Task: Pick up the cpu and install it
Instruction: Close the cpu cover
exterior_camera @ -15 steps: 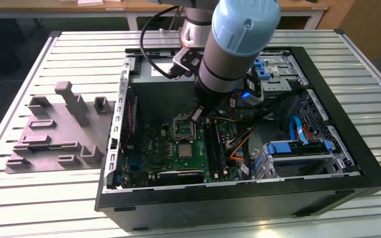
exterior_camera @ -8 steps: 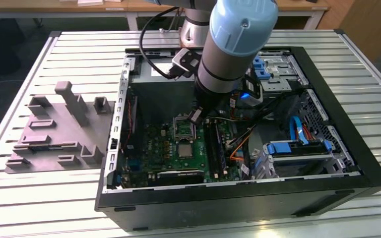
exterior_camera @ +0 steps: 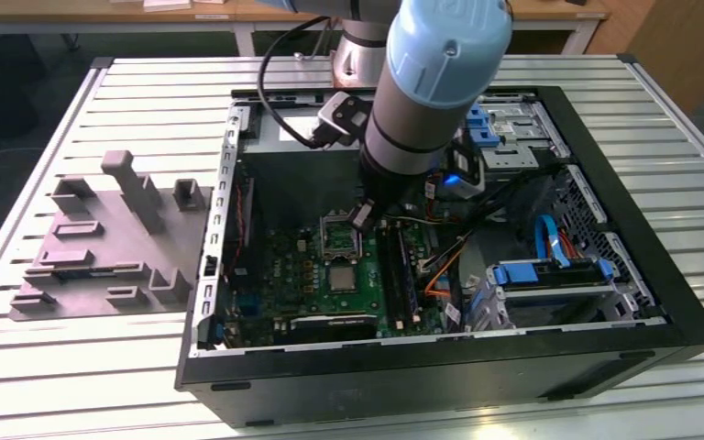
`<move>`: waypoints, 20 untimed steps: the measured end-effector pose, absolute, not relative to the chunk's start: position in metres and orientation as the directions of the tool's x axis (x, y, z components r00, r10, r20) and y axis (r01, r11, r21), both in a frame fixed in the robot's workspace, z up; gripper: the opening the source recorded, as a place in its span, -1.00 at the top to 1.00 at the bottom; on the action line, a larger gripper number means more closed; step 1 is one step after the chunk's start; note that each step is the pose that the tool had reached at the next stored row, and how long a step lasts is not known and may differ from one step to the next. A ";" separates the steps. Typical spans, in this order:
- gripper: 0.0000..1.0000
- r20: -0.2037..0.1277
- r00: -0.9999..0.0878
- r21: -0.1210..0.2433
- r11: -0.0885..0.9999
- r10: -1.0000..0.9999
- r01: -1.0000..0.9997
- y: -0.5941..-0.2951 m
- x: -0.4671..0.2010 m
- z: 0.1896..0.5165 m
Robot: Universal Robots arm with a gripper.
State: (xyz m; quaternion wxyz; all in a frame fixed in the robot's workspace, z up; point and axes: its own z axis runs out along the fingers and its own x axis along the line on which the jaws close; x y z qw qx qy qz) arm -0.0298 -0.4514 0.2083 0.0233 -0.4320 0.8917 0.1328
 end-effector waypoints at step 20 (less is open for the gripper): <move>0.79 -0.160 -0.626 0.219 0.591 -0.764 -0.777 -0.446 -0.031 0.199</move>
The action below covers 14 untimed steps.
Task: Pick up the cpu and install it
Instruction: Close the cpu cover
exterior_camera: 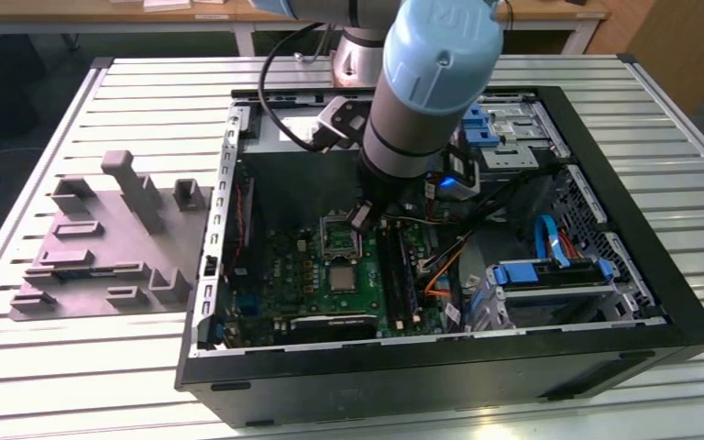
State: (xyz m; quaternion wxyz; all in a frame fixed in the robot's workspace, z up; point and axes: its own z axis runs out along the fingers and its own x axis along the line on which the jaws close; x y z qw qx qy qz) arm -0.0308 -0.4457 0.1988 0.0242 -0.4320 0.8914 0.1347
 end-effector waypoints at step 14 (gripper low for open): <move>0.79 -0.151 -0.626 0.213 0.593 -0.765 -0.777 -0.445 -0.032 0.196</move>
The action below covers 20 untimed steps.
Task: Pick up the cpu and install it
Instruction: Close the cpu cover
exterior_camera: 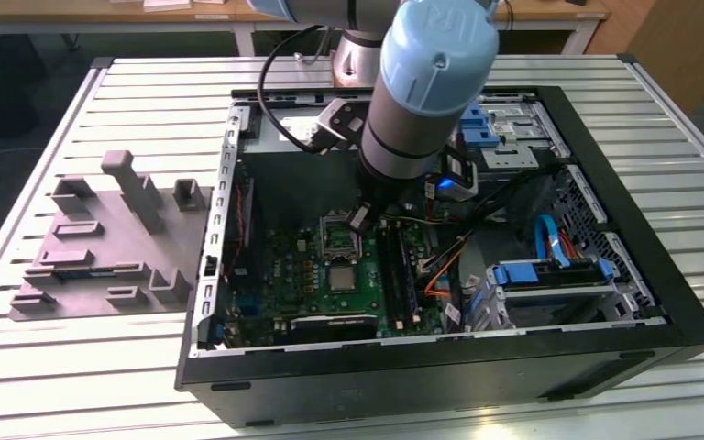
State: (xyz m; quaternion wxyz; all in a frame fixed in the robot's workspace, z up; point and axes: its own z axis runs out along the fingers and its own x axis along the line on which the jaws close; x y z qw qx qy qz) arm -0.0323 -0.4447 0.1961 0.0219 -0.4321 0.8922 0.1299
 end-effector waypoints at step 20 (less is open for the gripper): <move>0.79 -0.110 -0.625 0.181 0.603 -0.773 -0.777 -0.441 -0.034 0.210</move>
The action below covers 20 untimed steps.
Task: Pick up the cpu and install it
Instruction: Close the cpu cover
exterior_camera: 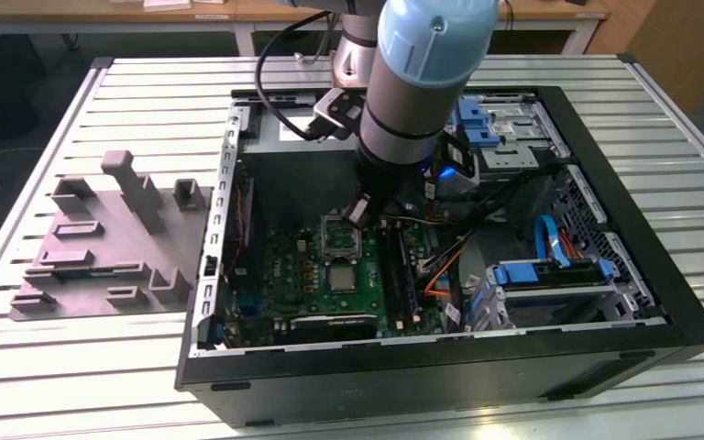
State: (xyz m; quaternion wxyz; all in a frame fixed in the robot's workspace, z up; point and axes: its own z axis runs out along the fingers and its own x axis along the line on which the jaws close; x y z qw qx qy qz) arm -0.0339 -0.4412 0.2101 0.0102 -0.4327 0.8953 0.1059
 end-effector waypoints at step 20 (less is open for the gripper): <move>0.79 -0.052 -0.625 0.135 0.615 -0.779 -0.777 -0.441 -0.036 0.223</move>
